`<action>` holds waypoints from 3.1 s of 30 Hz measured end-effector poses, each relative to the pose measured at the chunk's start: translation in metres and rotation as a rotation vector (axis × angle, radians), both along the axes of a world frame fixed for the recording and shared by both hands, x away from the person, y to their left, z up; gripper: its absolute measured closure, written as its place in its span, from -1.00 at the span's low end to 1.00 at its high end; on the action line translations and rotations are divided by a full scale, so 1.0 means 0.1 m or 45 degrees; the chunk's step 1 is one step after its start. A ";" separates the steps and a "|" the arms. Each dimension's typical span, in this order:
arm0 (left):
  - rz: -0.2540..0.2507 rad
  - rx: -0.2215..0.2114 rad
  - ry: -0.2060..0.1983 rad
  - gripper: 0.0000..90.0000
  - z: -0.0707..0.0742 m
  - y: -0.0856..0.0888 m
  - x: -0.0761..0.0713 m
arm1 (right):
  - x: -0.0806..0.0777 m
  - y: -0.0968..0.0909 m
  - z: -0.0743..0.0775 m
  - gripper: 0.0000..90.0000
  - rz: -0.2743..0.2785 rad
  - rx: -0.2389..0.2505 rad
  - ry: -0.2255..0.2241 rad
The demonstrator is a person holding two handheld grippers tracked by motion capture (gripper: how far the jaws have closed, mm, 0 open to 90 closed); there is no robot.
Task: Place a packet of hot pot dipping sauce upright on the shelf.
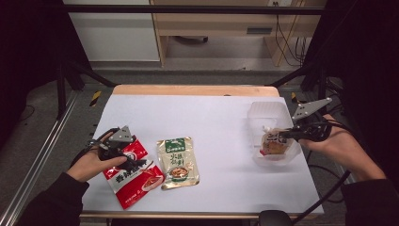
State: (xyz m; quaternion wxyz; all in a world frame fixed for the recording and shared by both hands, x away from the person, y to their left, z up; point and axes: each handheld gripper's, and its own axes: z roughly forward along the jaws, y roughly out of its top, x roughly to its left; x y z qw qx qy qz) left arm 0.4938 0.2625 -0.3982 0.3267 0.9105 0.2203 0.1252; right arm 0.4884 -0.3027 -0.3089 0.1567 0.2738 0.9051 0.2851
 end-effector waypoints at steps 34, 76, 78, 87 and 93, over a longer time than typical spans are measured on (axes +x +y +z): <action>0.008 -0.003 0.005 -0.85 -0.02 0.02 -0.01 | -0.02 0.03 -0.31 -0.06 -0.047 -0.041 -0.038; 0.016 0.050 -0.025 -0.85 0.06 -0.25 0.07 | -0.40 1.74 -0.37 -0.53 -0.018 0.047 -0.305; 0.011 0.052 -0.029 -0.85 0.06 -0.28 0.08 | -0.39 1.81 -0.44 -0.52 -0.017 0.058 -0.310; 0.011 0.050 -0.046 -0.86 0.07 -0.38 0.12 | -0.31 2.05 -0.72 -0.51 -0.065 0.122 -0.281; 0.008 0.048 -0.052 -0.86 0.09 -0.43 0.16 | -0.26 2.12 -0.87 -0.50 -0.083 0.142 -0.265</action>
